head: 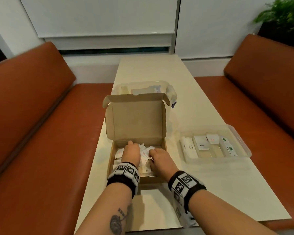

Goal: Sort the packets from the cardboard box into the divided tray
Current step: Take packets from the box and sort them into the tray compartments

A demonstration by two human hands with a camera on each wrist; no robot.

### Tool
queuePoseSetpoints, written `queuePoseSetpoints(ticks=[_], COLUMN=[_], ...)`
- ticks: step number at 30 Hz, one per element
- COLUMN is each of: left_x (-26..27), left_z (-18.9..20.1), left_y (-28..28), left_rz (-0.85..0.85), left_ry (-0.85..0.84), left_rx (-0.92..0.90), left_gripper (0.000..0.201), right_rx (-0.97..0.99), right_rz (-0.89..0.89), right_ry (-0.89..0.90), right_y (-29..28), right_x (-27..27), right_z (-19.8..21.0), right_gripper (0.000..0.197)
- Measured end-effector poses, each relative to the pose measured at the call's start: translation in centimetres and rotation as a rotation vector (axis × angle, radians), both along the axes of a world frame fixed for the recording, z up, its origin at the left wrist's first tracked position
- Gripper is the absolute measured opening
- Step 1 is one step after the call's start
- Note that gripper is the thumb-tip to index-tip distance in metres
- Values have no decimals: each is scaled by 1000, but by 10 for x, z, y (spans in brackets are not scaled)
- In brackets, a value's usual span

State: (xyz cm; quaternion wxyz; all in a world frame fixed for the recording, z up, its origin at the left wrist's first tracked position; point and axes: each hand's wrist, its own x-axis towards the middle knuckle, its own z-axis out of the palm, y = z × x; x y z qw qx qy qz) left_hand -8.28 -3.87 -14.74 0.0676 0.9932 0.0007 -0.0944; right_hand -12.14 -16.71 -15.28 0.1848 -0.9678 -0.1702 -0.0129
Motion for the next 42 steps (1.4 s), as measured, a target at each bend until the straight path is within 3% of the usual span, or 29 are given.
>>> queuePoseSetpoints(ticks=[5,8,12,16,20,23,27,32,37,42], left_x=[1,-2,-8,-10,-8,-5,-5,-2,-3,-4], left_z=[10,22,39,49,45,39,31,27,26,30], left_y=[4,11,20,23,22,19,11,-1,-4,-3], left_rz=[32,111,254,415,562,609,660,721,622,530], left_ry=[-79,-192,-349,-427,-341,-235,-164,-80,35,23], left_rx=[-77,-226,-632,-1021,-1480,-1684,-1749,-1907,-1903,-1871], left_gripper=[33,30,24,23,22,22,17,27,32,33], right_rx=[56,190,426,665,889,985,863,736,724,775], right_rz=[-11,-51,-171,-224,-283,-291,-300,-233,-193,-213], right_ry=[25,59,101,252,485,591,465,312,288,302], right_y=[0,-1,2,6,11,17,19,21,19,13], right_x=[-1,0,6,19,28,33,40,40,45,50], right_z=[2,5,23,45,58,57,51,52,54,63], right_gripper=[22,19,13,33,50,50,40,38,37,31])
